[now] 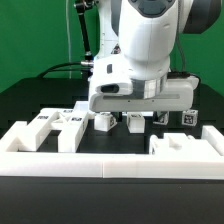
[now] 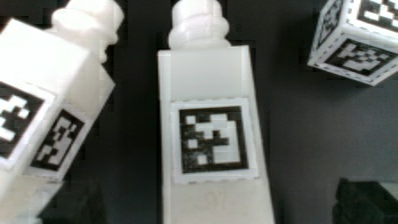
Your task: Assemble chair
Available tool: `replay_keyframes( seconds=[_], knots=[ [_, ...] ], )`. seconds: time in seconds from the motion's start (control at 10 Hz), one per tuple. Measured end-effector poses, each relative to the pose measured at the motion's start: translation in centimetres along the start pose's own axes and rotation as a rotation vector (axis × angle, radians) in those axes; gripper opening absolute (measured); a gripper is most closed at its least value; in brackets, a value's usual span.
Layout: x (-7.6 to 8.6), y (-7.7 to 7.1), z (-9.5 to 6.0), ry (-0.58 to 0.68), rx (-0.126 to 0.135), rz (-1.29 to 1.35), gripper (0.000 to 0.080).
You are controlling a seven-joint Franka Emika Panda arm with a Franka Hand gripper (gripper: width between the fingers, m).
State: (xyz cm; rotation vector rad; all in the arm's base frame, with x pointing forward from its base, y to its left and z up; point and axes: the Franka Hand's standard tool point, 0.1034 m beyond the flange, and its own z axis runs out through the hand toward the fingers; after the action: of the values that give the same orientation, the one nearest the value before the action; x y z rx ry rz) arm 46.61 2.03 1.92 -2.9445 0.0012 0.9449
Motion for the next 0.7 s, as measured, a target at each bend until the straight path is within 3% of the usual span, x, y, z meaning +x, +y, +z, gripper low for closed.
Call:
replay_keyframes(
  seconds=[0.3,0.7],
  knots=[
    [-0.3,-0.3,-0.3,-0.107,0.009,-0.067,0.0649],
    [0.1,-0.2,0.9,-0.229,0.007,-0.065,0.0649]
  ],
)
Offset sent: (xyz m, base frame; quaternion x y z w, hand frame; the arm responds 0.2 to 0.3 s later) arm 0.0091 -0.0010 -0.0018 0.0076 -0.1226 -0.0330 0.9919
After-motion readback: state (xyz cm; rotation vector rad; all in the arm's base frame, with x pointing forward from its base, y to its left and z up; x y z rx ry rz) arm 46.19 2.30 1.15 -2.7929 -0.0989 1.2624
